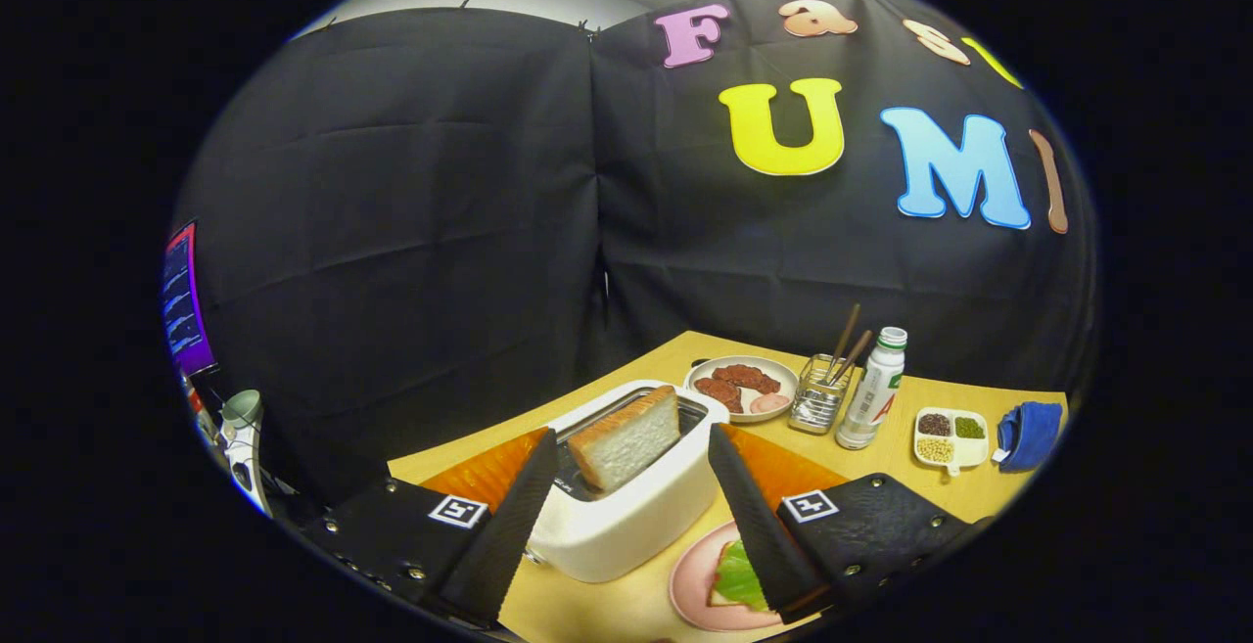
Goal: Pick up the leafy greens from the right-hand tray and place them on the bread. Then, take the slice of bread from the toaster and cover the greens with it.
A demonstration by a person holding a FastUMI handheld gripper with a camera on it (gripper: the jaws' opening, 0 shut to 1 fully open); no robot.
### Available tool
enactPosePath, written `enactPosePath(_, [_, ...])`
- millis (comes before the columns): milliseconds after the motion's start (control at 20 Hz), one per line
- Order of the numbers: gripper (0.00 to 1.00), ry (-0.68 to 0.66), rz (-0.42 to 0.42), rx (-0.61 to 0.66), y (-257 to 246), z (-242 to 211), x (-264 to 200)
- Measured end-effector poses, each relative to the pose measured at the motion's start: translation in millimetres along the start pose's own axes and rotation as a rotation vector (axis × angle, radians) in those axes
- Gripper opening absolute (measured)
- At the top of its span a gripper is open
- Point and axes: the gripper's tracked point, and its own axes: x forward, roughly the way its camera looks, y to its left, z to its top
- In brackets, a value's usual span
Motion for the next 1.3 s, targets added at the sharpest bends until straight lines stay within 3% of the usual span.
enactPosePath(250, [0.94,0.022,-0.002,0.004,22,-14,33])
enactPosePath(550, [0.93,0.066,-0.049,0.010,13,-34,61])
enactPosePath(700, [0.87,0.075,-0.061,0.014,10,-35,67])
enactPosePath(800, [0.68,0.084,-0.061,0.016,9,-42,69])
enactPosePath(850, [0.54,0.086,-0.069,0.018,7,-42,68])
enactPosePath(900, [0.49,0.081,-0.097,0.011,3,-39,67])
enactPosePath(950, [0.34,0.063,-0.113,0.005,1,-34,64])
enactPosePath(1000, [0.33,0.050,-0.141,0.018,-8,-30,68])
enactPosePath(1050, [0.09,0.050,-0.124,0.046,-4,-31,62])
enactPosePath(1300, [0.09,0.038,-0.068,0.145,-11,-17,51])
